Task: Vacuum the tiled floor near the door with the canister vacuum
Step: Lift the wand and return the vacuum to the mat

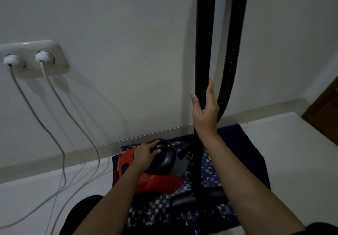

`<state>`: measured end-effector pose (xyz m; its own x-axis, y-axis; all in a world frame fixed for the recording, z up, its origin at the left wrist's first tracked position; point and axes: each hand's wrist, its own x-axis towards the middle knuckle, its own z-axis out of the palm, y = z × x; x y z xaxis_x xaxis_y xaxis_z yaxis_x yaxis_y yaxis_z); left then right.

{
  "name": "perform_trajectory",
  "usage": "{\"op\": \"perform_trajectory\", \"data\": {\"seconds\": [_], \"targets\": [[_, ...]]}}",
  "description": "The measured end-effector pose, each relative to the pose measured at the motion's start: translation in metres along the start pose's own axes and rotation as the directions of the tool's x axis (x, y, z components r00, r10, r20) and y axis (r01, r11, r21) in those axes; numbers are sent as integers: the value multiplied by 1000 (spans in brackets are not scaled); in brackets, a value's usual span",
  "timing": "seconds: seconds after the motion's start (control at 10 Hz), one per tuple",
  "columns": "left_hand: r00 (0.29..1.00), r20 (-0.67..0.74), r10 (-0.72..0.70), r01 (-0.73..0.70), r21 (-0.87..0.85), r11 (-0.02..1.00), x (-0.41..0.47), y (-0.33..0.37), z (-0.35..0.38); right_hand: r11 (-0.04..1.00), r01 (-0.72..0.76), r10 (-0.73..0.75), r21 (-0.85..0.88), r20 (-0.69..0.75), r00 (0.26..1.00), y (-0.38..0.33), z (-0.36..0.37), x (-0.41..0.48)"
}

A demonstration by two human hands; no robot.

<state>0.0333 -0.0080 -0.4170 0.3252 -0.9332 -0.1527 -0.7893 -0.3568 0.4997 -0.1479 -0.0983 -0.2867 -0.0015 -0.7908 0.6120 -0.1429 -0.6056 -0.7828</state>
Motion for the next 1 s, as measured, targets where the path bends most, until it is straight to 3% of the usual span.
{"op": "perform_trajectory", "data": {"seconds": [0.5, 0.7, 0.9, 1.0], "targets": [[1000, -5, 6, -7, -56, 998, -3, 1, 0, 999, -34, 34, 5, -4, 999, 0, -16, -3], [999, 35, -4, 9, -153, 988, 5, -11, 3, 998, -54, 55, -14, 20, 998, 0, -20, -10], [997, -23, -69, 63, -206, 977, -8, 0, 4, 988, -153, 149, 21, 134, 980, 1, -30, -26], [977, -166, -130, 60, -375, 925, -28, 10, 8, 963, -268, 257, 40, 186, 949, 25, -36, -52]]}}
